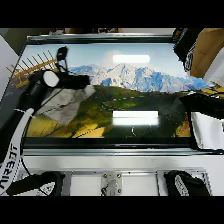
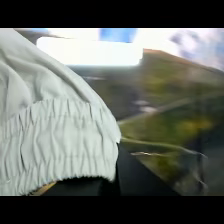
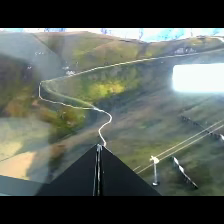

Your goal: Fold the clothes and pants, and hang the long-sleeved shirts on hangers.

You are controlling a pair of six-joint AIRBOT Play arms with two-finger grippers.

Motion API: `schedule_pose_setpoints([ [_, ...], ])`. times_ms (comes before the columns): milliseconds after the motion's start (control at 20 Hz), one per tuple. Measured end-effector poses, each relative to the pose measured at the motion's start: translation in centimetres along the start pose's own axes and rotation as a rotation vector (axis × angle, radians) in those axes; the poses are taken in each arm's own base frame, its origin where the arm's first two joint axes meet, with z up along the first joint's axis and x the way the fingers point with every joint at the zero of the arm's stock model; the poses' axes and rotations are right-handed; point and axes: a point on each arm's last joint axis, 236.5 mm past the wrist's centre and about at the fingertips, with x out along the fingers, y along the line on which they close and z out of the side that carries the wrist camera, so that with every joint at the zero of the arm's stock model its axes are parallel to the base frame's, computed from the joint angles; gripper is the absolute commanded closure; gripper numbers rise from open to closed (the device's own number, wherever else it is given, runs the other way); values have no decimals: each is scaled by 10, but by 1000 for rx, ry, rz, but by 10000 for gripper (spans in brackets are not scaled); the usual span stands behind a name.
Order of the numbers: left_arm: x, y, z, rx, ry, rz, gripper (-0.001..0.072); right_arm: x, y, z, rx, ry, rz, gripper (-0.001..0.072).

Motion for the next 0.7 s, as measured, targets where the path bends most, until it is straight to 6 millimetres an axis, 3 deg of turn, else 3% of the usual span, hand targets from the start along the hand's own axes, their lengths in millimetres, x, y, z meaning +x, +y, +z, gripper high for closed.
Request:
schedule_pose_setpoints([
  [100, 4, -67, -19, 120, 22, -90, 689, 0, 0, 2, 0, -8, -2, 703],
  [150, 7, -93, -30, 168, 33, -126, 470, 0, -1, 4, 0, -17, -4, 703],
  [200, 11, -118, -42, 213, 43, -159, 108, 0, -1, 6, 0, -24, -5, 703],
  [250, 16, -135, -52, 242, 53, -182, 20, 0, -1, 7, 0, -30, -6, 703],
  [350, 24, -154, -66, 272, 66, -207, 45, 0, -2, 9, 0, -38, -7, 703],
  [500, 31, -140, -56, 230, 54, -184, 45, 0, -1, 10, 1, -44, -6, 703],
  [600, 36, -106, -42, 169, 53, -134, 45, 0, 1, 11, 6, -47, 5, 703],
  [700, 46, -63, -40, 97, 102, -71, 45, 0, 6, 13, 14, -54, 24, 703],
])
